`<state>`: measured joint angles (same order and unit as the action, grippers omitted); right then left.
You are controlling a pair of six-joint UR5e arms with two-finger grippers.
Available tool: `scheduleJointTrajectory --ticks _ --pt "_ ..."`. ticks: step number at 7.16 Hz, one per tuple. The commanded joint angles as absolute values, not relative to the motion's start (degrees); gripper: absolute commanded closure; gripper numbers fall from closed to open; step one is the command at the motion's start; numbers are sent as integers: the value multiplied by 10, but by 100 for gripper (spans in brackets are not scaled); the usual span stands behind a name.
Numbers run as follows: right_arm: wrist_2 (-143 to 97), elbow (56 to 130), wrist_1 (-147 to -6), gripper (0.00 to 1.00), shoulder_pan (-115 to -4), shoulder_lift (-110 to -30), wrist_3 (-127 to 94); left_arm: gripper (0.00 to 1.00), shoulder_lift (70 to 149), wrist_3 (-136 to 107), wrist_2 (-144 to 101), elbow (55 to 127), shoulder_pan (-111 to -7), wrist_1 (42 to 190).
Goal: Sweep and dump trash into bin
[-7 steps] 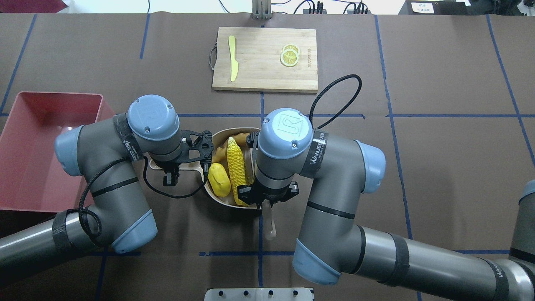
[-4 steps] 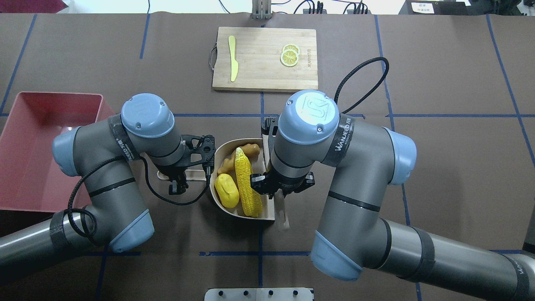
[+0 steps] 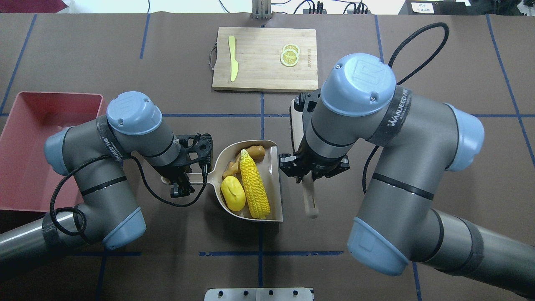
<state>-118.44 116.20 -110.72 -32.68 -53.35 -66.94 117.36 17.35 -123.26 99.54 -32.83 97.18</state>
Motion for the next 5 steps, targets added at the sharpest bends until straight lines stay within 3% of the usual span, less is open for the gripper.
scheduleJointTrajectory --ticks 1,5 --pt "-1186 1201 -1143 100 -370 -558 -666 97 1172 156 -1273 996 -345 1008" --pt "-1222 1266 -1188 100 -446 -634 -549 96 1127 149 -1369 1060 -450 1015"
